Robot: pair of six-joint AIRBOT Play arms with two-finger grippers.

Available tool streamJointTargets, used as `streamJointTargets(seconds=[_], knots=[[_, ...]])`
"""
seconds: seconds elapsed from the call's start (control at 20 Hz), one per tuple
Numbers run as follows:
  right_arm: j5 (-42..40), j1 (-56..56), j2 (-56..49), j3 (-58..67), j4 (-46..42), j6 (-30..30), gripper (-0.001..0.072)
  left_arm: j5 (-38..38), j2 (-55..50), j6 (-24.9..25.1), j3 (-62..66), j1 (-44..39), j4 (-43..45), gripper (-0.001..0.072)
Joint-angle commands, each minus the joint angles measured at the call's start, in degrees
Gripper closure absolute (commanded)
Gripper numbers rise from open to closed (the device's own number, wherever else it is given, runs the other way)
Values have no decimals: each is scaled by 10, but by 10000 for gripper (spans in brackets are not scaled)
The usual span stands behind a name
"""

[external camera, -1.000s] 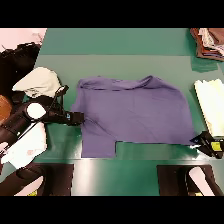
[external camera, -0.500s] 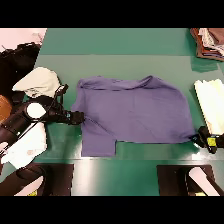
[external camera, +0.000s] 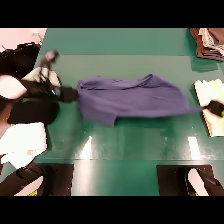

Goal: Fold the shirts.

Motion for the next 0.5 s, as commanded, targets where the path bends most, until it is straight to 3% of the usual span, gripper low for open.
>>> streamJointTargets(seconds=[0.0, 0.25, 0.45], knots=[[11, 71, 7, 183, 3, 3, 697, -81, 1, 2, 226, 1, 81, 681], [62, 85, -34, 440, 2, 3, 697, -145, 1, 2, 530, 1, 105, 681], [96, 51, -48, 591, 2, 3, 697, -83, 48, -4, 596, 1, 104, 681]])
